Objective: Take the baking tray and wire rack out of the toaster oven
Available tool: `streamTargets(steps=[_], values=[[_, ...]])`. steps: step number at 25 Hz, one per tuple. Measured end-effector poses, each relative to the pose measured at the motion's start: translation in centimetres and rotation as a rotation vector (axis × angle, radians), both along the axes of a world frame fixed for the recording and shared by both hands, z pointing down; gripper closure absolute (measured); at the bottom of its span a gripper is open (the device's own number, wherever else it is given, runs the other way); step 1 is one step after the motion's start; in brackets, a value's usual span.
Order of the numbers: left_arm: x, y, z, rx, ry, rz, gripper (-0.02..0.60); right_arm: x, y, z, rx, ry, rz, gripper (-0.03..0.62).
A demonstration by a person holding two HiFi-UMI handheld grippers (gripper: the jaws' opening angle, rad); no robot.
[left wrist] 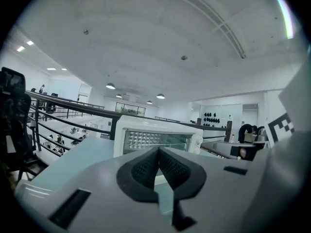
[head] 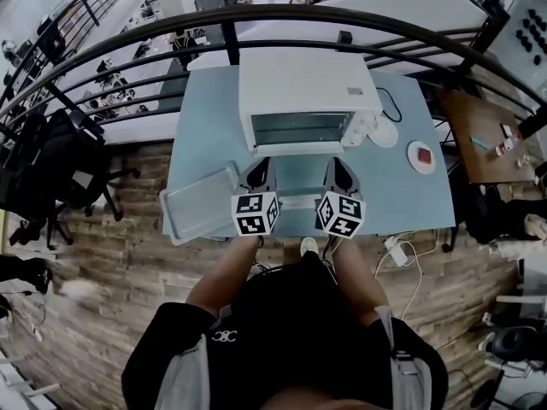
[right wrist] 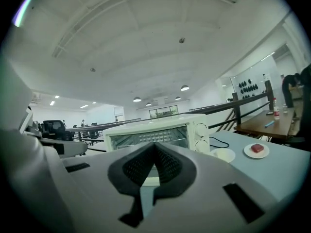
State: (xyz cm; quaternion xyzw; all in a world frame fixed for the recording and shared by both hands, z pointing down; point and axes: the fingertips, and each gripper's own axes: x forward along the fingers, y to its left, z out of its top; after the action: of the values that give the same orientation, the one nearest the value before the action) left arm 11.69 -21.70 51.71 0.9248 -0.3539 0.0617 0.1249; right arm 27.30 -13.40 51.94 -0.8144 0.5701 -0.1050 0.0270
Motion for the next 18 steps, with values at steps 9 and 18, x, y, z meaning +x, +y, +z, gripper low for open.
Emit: streamTargets(steps=[9, 18], values=[[2.3, -4.7, 1.6, -0.238, 0.136, -0.093, 0.566, 4.0, -4.2, 1.8, -0.012, -0.21, -0.025, 0.592], [2.6, -9.0, 4.1, -0.717, 0.849, -0.233, 0.464, 8.1, -8.2, 4.7, 0.213, -0.811, -0.036, 0.472]])
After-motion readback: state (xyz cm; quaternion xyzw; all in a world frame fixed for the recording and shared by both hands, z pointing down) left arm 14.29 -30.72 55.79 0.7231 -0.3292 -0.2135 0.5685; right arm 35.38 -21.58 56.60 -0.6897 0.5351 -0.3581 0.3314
